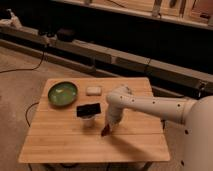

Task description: Drag the pepper across the table

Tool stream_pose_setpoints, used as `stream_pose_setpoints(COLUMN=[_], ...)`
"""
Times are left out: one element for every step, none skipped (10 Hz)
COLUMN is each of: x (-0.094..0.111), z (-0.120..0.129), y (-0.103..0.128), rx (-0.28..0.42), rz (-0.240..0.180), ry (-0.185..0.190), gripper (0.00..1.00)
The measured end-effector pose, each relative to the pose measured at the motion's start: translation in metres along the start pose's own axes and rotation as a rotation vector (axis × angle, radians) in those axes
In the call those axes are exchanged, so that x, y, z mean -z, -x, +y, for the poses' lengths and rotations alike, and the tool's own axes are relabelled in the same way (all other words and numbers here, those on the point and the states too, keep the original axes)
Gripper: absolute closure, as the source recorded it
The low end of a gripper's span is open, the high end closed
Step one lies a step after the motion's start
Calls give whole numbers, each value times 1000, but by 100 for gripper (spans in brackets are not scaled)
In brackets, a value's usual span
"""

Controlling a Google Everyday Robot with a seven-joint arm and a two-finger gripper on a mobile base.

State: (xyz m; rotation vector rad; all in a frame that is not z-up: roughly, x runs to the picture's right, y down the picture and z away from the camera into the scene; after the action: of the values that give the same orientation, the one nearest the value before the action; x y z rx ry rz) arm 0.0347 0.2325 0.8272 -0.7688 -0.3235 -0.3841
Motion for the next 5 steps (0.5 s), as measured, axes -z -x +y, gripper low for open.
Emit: stream_pose_setpoints(x=[-3,-4,-7,-10,-12], z=[8,14,22,30,38], y=[11,20,31,38,43], rx=[25,45,67,80,84], rz=[9,11,10,6,1], ry=[10,16,24,29,35], gripper=[99,99,99,99,99])
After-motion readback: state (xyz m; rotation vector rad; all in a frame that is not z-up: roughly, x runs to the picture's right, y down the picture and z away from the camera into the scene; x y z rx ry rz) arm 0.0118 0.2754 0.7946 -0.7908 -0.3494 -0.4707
